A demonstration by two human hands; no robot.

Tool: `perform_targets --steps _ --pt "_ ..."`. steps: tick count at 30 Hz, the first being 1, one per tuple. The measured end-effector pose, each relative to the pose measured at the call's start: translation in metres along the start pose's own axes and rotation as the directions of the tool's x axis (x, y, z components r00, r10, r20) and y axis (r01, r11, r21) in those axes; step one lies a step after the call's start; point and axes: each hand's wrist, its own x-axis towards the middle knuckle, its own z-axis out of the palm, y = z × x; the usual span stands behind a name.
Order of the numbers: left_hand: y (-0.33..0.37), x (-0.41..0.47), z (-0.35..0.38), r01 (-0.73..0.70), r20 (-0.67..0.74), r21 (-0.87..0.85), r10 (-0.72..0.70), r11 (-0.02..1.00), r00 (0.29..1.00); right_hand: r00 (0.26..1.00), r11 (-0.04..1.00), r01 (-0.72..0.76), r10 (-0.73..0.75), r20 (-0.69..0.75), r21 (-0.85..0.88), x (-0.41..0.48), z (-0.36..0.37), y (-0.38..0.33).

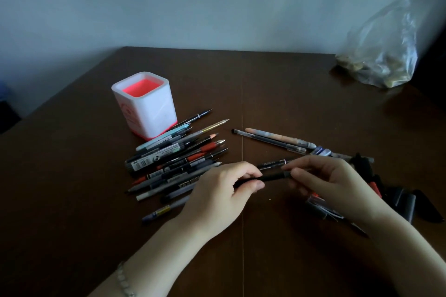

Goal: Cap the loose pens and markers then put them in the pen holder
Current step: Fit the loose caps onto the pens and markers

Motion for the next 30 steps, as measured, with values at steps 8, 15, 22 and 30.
perform_targets --steps 8,15,22,30 --pt "0.008 0.005 -0.022 0.080 -0.159 0.254 -0.040 0.964 0.986 0.939 0.989 0.119 -0.142 -0.314 -0.092 0.007 -0.003 -0.006" --pt "0.007 -0.024 -0.070 0.260 -0.017 0.542 -0.299 0.799 0.954 0.914 0.884 0.003 -0.193 -0.358 -0.467 0.048 -0.005 0.007" --pt "-0.004 -0.037 -0.058 0.225 0.049 0.608 -0.318 0.761 0.947 0.886 0.745 0.026 -0.326 -0.330 -0.666 0.054 -0.004 0.003" --pt "0.005 -0.016 -0.033 0.191 0.047 0.609 -0.276 0.770 0.960 0.880 0.815 -0.197 -0.097 -0.464 -0.544 -0.027 -0.068 0.017"
